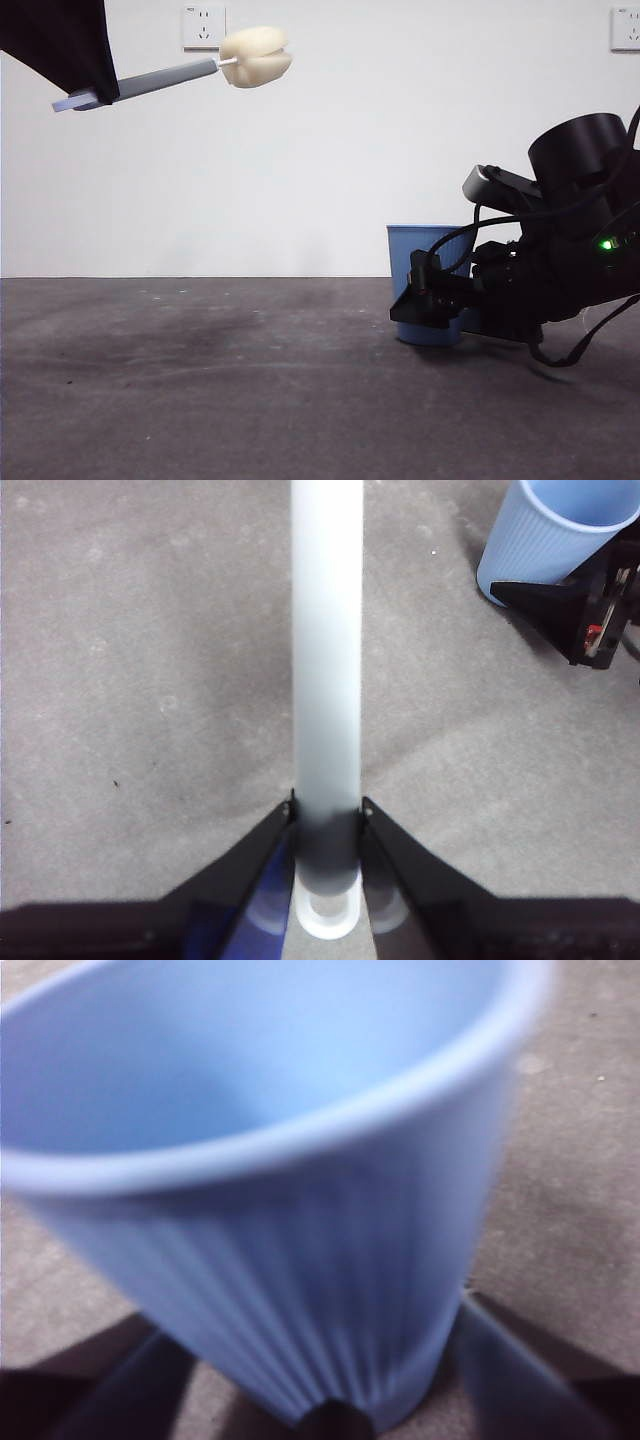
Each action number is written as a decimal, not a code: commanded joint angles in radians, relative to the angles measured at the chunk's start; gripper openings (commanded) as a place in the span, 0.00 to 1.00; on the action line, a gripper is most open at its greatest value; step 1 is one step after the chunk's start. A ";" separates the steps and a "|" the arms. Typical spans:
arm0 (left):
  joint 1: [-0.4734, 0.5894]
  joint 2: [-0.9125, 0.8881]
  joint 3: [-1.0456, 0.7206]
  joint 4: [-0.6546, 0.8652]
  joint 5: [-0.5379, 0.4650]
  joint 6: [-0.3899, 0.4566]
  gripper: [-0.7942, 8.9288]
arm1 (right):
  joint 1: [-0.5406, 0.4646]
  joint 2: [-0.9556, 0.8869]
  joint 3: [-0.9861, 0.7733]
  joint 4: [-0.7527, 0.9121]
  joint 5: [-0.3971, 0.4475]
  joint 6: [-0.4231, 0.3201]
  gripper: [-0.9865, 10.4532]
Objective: Pick up the cup brush,pick up the cup,insert the brush into the cup,clean the cup,put the cup brush back,put the cup back to the fixed position on the table
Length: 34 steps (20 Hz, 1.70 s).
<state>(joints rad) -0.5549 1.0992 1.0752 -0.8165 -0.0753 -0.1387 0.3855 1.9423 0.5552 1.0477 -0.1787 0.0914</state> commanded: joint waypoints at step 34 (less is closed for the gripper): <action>0.001 -0.001 -0.001 -0.252 -0.002 0.490 0.07 | 0.116 -0.580 0.353 -1.482 0.398 -0.720 0.08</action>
<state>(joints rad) -0.5545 1.0992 1.0752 -1.0706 -0.0757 0.3252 0.5007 1.3590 0.9096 -0.4355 0.2138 -0.5404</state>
